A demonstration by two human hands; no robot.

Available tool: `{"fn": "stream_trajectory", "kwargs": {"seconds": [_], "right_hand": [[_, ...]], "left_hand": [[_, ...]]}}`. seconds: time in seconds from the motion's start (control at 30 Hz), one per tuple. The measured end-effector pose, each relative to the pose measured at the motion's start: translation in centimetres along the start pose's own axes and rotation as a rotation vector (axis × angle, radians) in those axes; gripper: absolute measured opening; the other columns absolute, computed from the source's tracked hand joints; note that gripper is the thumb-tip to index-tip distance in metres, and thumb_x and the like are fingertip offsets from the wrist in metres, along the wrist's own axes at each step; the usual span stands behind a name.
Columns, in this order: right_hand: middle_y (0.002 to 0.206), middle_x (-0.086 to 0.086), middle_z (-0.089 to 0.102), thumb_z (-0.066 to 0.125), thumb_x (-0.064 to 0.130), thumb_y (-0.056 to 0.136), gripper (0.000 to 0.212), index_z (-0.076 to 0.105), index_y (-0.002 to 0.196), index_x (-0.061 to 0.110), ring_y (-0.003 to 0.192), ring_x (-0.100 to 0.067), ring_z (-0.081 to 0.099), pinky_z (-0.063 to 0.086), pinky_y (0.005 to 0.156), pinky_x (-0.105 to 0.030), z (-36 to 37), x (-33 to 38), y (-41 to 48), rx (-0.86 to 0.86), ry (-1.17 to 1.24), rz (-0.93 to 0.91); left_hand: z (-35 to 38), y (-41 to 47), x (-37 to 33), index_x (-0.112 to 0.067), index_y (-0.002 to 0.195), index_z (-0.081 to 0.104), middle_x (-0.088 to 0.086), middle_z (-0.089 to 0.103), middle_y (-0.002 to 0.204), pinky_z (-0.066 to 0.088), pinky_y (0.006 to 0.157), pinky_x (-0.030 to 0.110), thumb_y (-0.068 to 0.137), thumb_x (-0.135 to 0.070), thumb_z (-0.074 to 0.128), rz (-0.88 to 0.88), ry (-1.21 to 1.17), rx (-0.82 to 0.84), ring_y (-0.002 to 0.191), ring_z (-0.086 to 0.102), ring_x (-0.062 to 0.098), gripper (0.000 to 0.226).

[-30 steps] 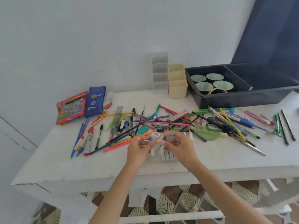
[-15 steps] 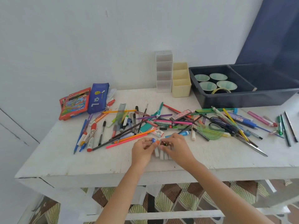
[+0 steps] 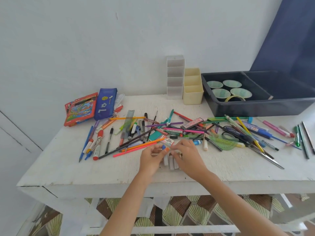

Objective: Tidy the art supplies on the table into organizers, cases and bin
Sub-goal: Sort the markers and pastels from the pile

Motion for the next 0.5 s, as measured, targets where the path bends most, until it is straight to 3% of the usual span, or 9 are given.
{"fn": "stream_trajectory", "kwargs": {"seconds": [0.07, 0.13, 0.23, 0.3, 0.43, 0.5], "right_hand": [[0.100, 0.005, 0.060, 0.058, 0.012, 0.091, 0.030, 0.061, 0.119, 0.020, 0.091, -0.013, 0.052, 0.043, 0.079, -0.018, -0.2, -0.2, 0.1, 0.018, 0.314, 0.054], [0.098, 0.008, 0.063, 0.062, 0.010, 0.088, 0.041, 0.056, 0.124, 0.026, 0.083, -0.007, 0.059, 0.048, 0.071, -0.013, 0.6, 0.7, 0.1, 0.169, 0.508, 0.070], [0.095, 0.002, 0.065, 0.066, 0.007, 0.084, 0.045, 0.057, 0.123, 0.028, 0.075, -0.011, 0.062, 0.051, 0.066, -0.014, 0.9, 1.1, 0.2, 0.178, 0.484, 0.049], [0.090, -0.003, 0.065, 0.067, 0.006, 0.082, 0.039, 0.061, 0.114, 0.029, 0.071, -0.015, 0.063, 0.051, 0.062, -0.016, 0.8, 0.9, 0.4, 0.138, 0.497, 0.051], [0.085, -0.002, 0.060, 0.070, 0.009, 0.082, 0.039, 0.059, 0.113, 0.028, 0.068, -0.012, 0.061, 0.052, 0.064, -0.018, 1.0, 0.0, 0.3, 0.091, 0.593, 0.134], [0.082, -0.001, 0.060, 0.072, 0.010, 0.080, 0.039, 0.060, 0.113, 0.027, 0.069, -0.008, 0.059, 0.050, 0.066, -0.015, 0.9, -0.1, 0.3, 0.067, 0.592, 0.125]], "left_hand": [[-0.3, -0.1, -0.5, -0.019, 0.093, 0.066, -0.001, 0.064, 0.085, 0.045, 0.063, 0.020, 0.082, -0.023, 0.071, 0.016, -0.015, -0.020, 0.082, 0.059, 0.011, 0.013], [0.0, -0.5, -0.6, -0.021, 0.086, 0.065, -0.001, 0.065, 0.077, 0.052, 0.068, 0.024, 0.084, -0.020, 0.069, 0.000, -0.097, -0.002, 0.076, 0.063, 0.011, 0.004], [0.1, -0.6, -0.4, -0.014, 0.090, 0.069, -0.003, 0.068, 0.069, 0.055, 0.069, 0.023, 0.085, -0.021, 0.067, 0.017, -0.125, 0.021, 0.066, 0.067, 0.008, 0.008], [0.1, -0.6, -0.6, -0.013, 0.095, 0.071, -0.001, 0.069, 0.076, 0.055, 0.070, 0.022, 0.087, -0.024, 0.065, 0.070, -0.070, 0.021, 0.073, 0.067, 0.012, 0.014], [-0.7, -0.7, -1.5, -0.023, 0.095, 0.068, -0.010, 0.065, 0.090, 0.042, 0.069, 0.006, 0.092, -0.028, 0.058, 0.268, 0.251, -0.053, 0.085, 0.059, 0.006, 0.012], [-0.8, -0.9, -1.7, -0.024, 0.090, 0.069, -0.013, 0.062, 0.087, 0.040, 0.071, 0.008, 0.090, -0.024, 0.061, 0.361, 0.418, -0.054, 0.086, 0.055, 0.005, 0.008]]}}
Point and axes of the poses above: each hand's wrist, its own y-axis towards the middle knuckle, its own z-axis out of the palm, x = y × z, the point moved 9 cm from there along y, towards the middle knuckle
